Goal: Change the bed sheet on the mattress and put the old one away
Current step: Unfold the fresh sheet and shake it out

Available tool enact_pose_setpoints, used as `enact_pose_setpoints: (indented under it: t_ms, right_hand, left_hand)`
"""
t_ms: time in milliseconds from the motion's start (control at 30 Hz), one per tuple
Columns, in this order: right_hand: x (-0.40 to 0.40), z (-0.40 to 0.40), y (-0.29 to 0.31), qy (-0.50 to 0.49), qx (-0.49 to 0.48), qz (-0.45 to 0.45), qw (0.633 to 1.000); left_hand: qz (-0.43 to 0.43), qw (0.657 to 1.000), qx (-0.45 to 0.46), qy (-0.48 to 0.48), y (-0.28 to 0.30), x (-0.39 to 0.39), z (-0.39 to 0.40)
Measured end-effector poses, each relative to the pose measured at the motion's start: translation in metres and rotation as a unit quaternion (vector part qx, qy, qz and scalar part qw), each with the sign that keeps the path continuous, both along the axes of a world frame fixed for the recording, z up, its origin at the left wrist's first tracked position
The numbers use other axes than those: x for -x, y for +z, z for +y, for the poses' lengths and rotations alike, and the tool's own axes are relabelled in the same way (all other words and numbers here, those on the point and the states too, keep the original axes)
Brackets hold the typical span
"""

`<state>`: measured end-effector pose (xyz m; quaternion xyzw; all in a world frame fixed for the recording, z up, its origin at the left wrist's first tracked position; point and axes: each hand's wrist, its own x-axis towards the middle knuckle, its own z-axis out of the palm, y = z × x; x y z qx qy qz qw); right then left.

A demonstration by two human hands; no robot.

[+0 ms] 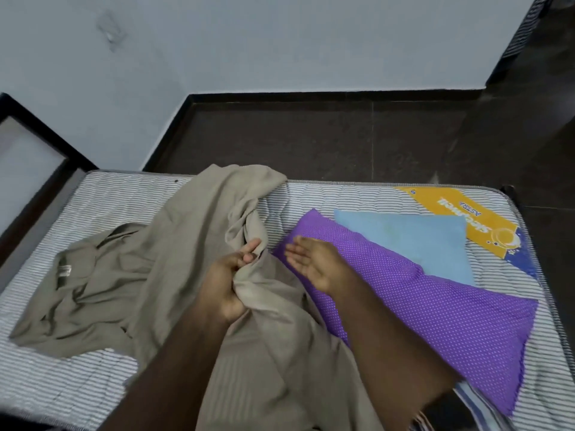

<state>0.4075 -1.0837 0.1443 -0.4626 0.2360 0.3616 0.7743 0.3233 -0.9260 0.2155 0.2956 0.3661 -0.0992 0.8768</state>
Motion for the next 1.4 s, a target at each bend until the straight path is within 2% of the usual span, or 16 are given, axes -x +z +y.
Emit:
enact_pose_setpoints:
  t_ms: [233, 400, 500, 567, 633, 700, 767, 833, 867, 967, 1033, 1100, 1200, 1267, 1333, 1400]
  right_hand:
    - [0.0, 0.087, -0.009, 0.11, 0.063, 0.062, 0.99]
    - [-0.004, 0.111, -0.013, 0.065, -0.067, 0.108, 0.99]
    - [-0.015, 0.118, -0.001, 0.042, -0.078, 0.113, 0.99]
    - [-0.032, 0.112, 0.004, -0.053, -0.017, 0.037, 0.998]
    - [-0.053, 0.096, 0.011, -0.12, 0.121, -0.082, 0.982]
    - [-0.069, 0.079, 0.024, -0.069, 0.276, -0.214, 0.934]
    - [-0.083, 0.066, 0.031, 0.047, 0.406, -0.309, 0.859]
    - [-0.09, 0.059, 0.041, 0.107, 0.468, -0.348, 0.805]
    - [-0.094, 0.059, 0.049, 0.088, 0.468, -0.357, 0.804]
    - [-0.106, 0.067, 0.103, -0.098, 0.294, -0.367, 0.877]
    - [-0.105, 0.062, 0.158, -0.205, 0.14, -0.404, 0.88]
    - [-0.093, 0.047, 0.195, -0.244, 0.035, -0.425, 0.871]
    - [-0.064, 0.025, 0.203, -0.159, 0.019, -0.386, 0.909]
    - [-0.048, 0.013, 0.208, -0.127, -0.053, -0.358, 0.924]
    - [-0.031, -0.004, 0.217, -0.123, -0.162, -0.377, 0.904]
    - [-0.006, -0.016, 0.207, -0.029, -0.154, -0.413, 0.897]
  left_hand:
    - [-0.094, 0.993, 0.054, -0.042, 0.031, 0.032, 0.015]
    - [-0.066, 0.995, 0.045, -0.056, 0.031, 0.042, 0.026]
    - [-0.069, 0.994, 0.024, -0.079, 0.027, 0.043, 0.033]
    - [-0.072, 0.994, 0.012, -0.077, 0.024, 0.04, 0.039]
    - [-0.087, 0.992, 0.011, -0.094, 0.022, 0.038, 0.043]
    - [-0.09, 0.988, -0.018, -0.127, 0.02, 0.036, 0.044]
    - [-0.085, 0.984, -0.045, -0.151, 0.017, 0.034, 0.04]
    - [-0.075, 0.981, -0.061, -0.169, 0.016, 0.033, 0.037]
    - [-0.071, 0.977, -0.072, -0.185, 0.017, 0.033, 0.037]
    - [-0.043, 0.953, -0.153, -0.257, 0.024, 0.033, 0.046]
    - [-0.006, 0.937, -0.247, -0.246, 0.027, 0.026, 0.055]
    - [0.033, 0.927, -0.327, -0.181, 0.032, 0.013, 0.061]
    - [0.032, 0.917, -0.379, -0.121, 0.038, -0.006, 0.067]
    - [0.014, 0.908, -0.4, -0.124, 0.045, -0.018, 0.065]
    - [0.006, 0.916, -0.375, -0.142, 0.052, -0.028, 0.058]
    - [0.018, 0.935, -0.312, -0.169, 0.054, -0.038, 0.047]
